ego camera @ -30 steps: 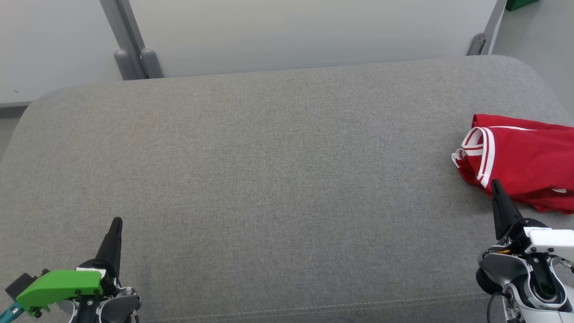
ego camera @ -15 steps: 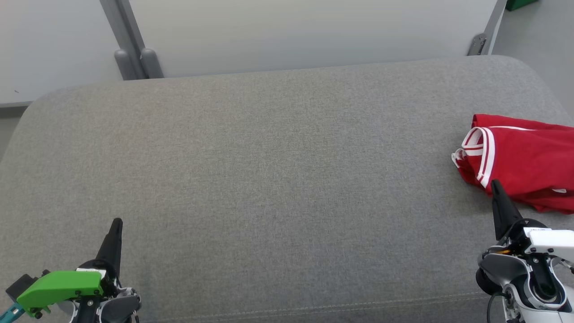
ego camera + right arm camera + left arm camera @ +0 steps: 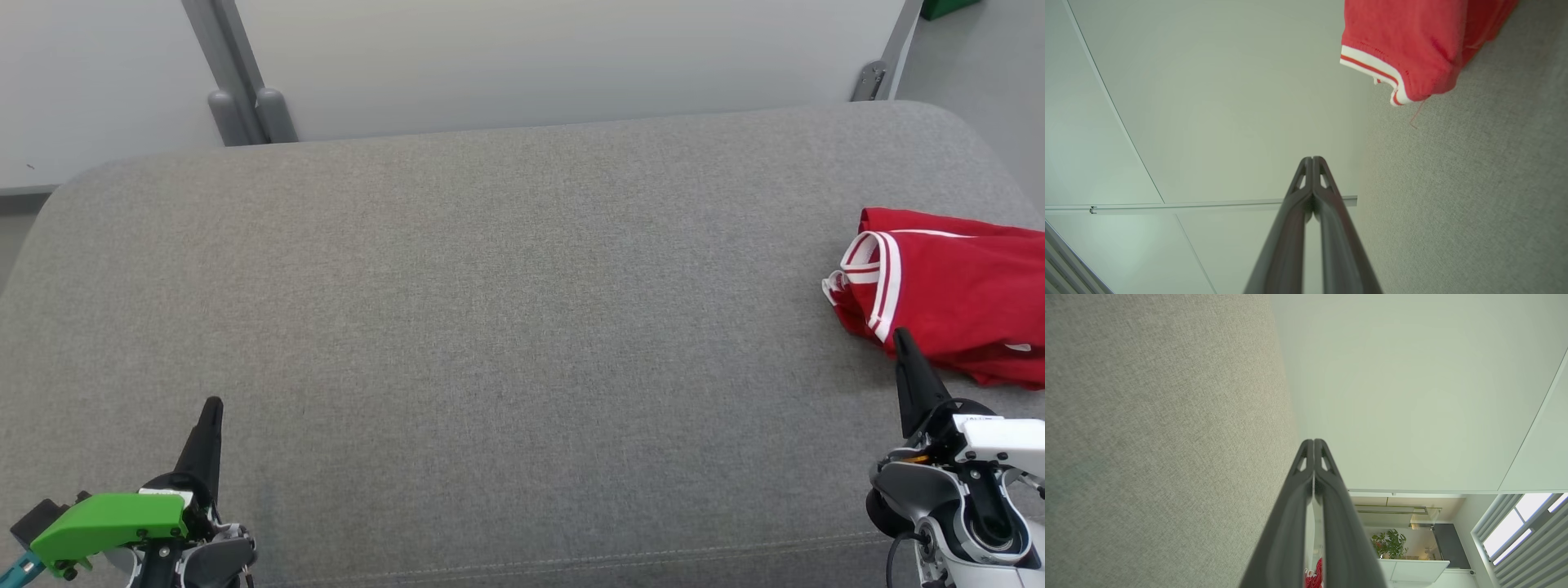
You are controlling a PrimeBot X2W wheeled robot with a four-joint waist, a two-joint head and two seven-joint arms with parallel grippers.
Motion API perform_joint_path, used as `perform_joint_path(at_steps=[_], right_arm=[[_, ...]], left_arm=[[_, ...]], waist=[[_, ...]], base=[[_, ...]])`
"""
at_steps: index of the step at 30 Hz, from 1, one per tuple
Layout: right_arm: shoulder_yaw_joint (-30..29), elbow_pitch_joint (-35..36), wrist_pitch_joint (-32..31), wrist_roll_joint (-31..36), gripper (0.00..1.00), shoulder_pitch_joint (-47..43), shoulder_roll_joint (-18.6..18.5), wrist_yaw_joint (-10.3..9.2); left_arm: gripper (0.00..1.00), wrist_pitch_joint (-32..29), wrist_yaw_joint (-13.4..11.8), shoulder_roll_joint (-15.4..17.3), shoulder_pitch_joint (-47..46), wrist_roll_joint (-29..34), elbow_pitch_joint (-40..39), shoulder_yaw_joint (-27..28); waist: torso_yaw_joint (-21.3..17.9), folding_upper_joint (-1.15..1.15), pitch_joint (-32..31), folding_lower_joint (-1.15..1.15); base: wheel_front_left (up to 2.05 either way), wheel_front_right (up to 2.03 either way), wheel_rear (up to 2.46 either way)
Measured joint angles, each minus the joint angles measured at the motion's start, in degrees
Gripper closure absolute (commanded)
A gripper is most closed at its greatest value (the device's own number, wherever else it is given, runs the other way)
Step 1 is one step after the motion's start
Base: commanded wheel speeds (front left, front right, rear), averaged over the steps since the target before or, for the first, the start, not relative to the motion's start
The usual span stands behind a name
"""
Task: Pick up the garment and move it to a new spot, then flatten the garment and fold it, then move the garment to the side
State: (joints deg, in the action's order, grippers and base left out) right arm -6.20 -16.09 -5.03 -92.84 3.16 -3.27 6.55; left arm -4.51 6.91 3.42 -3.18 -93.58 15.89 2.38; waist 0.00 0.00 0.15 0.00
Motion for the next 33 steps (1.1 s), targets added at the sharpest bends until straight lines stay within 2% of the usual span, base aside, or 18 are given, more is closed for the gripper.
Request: perform_joint_path(at_steps=[33], right_arm=[[-0.1, -0.13, -0.07, 0.0, 1.0, 0.09, 0.02, 0.0]], left_arm=[[1.0, -0.04, 0.1, -0.05, -0.03, 0.0, 0.18, 0.11]], waist=[[0.0, 0.0, -0.01, 0.0]], base=[[0.0, 0.0, 0.0]])
